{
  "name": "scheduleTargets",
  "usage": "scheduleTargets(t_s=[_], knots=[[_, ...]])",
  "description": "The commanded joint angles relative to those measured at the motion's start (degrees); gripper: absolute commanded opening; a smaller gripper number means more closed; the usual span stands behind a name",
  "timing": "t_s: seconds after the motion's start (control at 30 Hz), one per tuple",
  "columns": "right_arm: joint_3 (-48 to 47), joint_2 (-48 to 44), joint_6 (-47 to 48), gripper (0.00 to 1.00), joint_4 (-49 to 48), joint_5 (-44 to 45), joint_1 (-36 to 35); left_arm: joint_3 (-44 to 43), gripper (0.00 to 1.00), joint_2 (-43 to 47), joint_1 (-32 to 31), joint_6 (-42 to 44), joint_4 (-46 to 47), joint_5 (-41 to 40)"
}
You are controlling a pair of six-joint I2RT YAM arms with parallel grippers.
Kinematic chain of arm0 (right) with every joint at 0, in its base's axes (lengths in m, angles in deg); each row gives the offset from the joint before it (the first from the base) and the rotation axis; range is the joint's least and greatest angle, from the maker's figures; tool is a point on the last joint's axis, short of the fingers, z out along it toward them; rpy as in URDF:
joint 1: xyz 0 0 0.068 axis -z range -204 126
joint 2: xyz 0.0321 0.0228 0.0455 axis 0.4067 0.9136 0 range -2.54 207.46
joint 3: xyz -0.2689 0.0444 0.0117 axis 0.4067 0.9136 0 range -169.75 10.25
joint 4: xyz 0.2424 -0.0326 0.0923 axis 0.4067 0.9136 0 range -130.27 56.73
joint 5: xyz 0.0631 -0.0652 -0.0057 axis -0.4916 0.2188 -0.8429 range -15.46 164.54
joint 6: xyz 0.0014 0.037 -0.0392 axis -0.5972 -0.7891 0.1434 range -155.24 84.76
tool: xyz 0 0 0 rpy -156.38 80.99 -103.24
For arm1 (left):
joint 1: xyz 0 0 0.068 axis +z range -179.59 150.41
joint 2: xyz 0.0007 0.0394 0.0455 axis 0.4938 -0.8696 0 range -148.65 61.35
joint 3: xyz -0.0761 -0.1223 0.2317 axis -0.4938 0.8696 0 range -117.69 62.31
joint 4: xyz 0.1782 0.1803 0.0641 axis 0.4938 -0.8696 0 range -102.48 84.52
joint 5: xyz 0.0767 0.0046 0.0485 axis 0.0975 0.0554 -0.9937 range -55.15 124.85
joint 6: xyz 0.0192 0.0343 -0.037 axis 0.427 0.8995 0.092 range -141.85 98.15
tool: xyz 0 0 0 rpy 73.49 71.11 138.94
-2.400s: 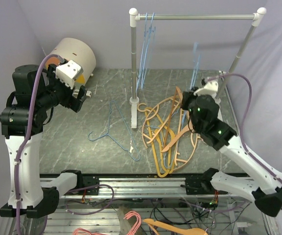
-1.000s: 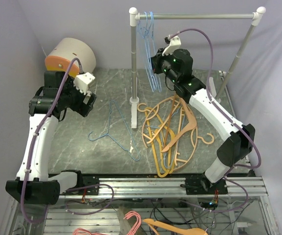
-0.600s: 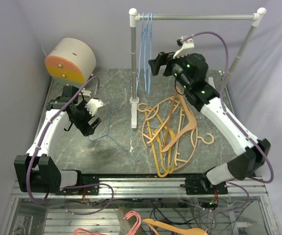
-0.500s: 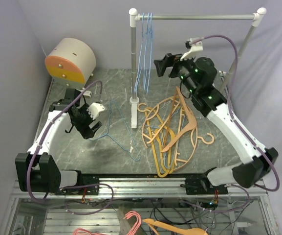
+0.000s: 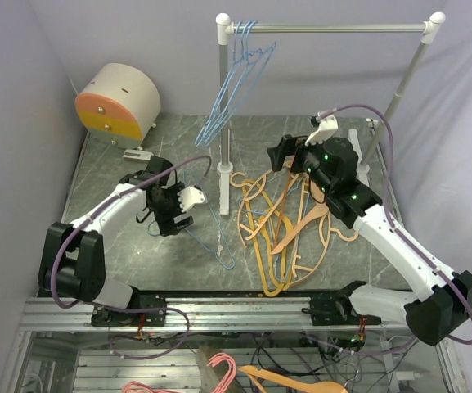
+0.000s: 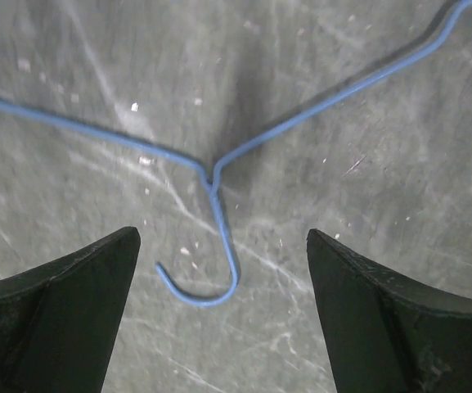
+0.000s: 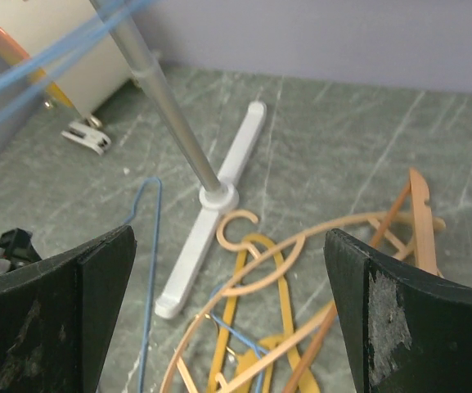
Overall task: Organize the hangers
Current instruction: Pick up the hanger at the center of the board.
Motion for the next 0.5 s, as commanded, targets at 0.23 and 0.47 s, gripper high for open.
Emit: scheduleTargets(t_s=[0.23, 0.47], knots=[[3.2, -3.04, -1.58, 1.0, 1.3, -0.42, 1.4, 0.03, 0.9, -3.9, -4.98, 21.33, 1.31, 9.46], [6.59, -3.39, -2.87, 1.0, 0.57, -1.99, 1.47, 1.19, 0.85, -7.48, -8.2, 24.17, 5.97, 5.41]])
